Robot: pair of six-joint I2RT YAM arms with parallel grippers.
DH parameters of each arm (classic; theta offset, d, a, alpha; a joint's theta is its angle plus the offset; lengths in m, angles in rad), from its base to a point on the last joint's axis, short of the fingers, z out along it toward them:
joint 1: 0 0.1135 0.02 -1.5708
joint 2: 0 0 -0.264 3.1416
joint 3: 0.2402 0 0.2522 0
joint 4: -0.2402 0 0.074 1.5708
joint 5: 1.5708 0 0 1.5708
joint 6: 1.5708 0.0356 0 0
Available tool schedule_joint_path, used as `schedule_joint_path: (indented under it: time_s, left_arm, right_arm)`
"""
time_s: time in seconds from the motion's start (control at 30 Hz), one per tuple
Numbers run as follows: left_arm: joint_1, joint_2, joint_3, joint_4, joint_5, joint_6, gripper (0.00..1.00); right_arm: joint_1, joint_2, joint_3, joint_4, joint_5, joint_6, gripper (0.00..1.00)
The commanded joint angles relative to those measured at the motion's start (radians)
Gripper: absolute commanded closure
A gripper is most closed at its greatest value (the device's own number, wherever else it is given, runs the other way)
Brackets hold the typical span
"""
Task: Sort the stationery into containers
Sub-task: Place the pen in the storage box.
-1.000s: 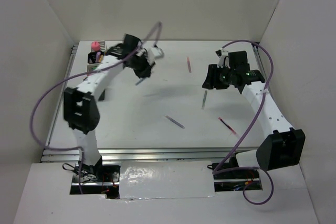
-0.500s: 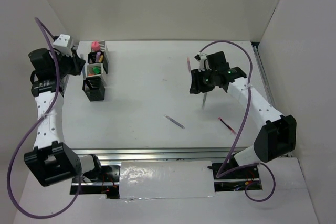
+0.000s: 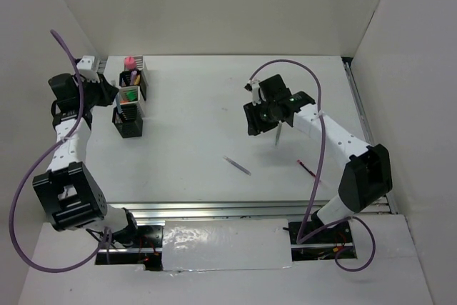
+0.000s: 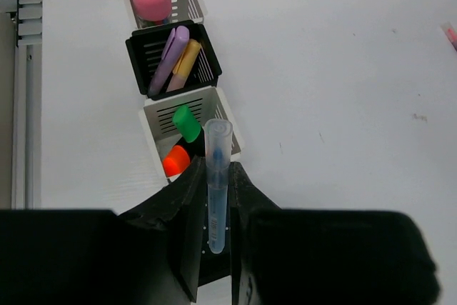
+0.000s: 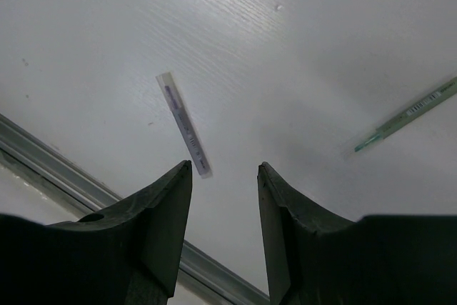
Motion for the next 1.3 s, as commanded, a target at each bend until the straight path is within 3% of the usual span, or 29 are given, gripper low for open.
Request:
schedule_joint_path:
  time_s: [0.0, 0.37, 0.8, 1.1, 1.27]
  left_arm:
    - [0.004, 0.018, -0.052, 0.189, 0.037, -0.055, 1.00]
    - [0.001, 0.082, -0.164, 0.367, 0.036, -0.110, 0.89]
    - [0.002, 0.072, -0.182, 0.335, 0.039, -0.109, 0.48]
    - [0.056, -0.062, -0.173, 0.357, 0.120, -0.231, 0.48]
    - [0.059, -0.187, -0.170, 0.231, 0.189, -0.131, 0.47]
  right_arm:
    - [0.026, 0.021, 0.048, -0.021, 0.034, -0.024, 0.51]
    - [0.139, 0.089, 0.071, -0.036, 0.108, -0.054, 0.51]
    - [0.219, 0.207, 0.137, -0.070, 0.157, -0.042, 0.50]
    - [0.276, 0.320, 0.193, -0.091, 0.189, -0.036, 0.53]
    - [0.305, 0.440, 0.293, -0.156, 0.182, -0.036, 0.57]
